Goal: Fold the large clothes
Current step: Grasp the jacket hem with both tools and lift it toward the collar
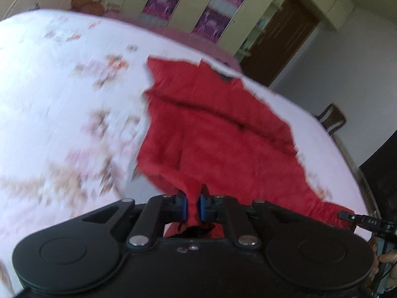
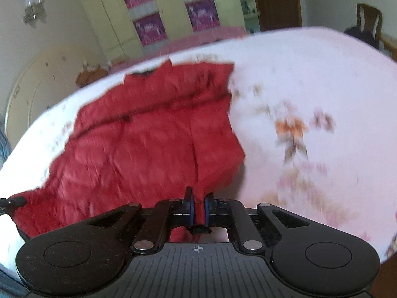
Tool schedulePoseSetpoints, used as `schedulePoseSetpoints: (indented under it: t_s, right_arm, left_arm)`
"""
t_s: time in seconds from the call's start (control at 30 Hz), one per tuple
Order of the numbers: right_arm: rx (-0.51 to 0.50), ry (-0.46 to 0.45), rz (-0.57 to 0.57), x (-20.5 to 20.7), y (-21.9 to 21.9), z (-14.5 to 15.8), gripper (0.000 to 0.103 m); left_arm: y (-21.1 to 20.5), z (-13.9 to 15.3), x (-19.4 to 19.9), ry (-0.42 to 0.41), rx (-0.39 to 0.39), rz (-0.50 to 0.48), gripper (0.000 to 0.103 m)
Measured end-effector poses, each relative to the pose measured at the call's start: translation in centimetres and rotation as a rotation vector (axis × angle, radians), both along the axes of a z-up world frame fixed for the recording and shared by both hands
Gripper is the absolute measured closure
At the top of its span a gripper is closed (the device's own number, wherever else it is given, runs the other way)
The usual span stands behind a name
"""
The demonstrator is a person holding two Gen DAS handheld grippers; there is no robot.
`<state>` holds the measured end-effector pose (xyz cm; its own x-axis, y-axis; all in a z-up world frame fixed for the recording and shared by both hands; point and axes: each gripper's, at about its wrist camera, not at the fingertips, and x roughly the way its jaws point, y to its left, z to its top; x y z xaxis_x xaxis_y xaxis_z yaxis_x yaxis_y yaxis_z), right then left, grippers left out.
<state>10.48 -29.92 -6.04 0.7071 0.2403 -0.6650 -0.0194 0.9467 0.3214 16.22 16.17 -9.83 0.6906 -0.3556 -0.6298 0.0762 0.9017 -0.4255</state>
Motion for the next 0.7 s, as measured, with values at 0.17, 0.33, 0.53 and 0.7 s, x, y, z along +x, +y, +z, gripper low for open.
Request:
schedulePoseSetpoints:
  t_s: [0.17, 0.33, 0.53, 0.7]
  right_arm:
    - [-0.012, -0.092, -0.018, 3.6, -0.2, 2.2, 0.096]
    - [-0.004, -0.151, -0.033, 9.2, -0.7, 3.4, 0.096]
    - [0.003, -0.184, -0.058, 17.0, -1.2, 4.1, 0.096]
    - [0.0, -0.177, -0.065, 23.7, -1.6, 4.1, 0.096]
  left_arm:
    - [-0.8, 2.6, 3.2, -0.087, -0.004, 0.008, 0.094]
    - [-1.4, 4.1, 8.1, -0.141, 0.017, 0.067, 0.094]
    - [-2.3, 5.2, 15.2, -0.175, 0.058, 0.105, 0.094]
    - [-3.2, 5.9, 20.9, -0.19, 0.1, 0.138, 0.094]
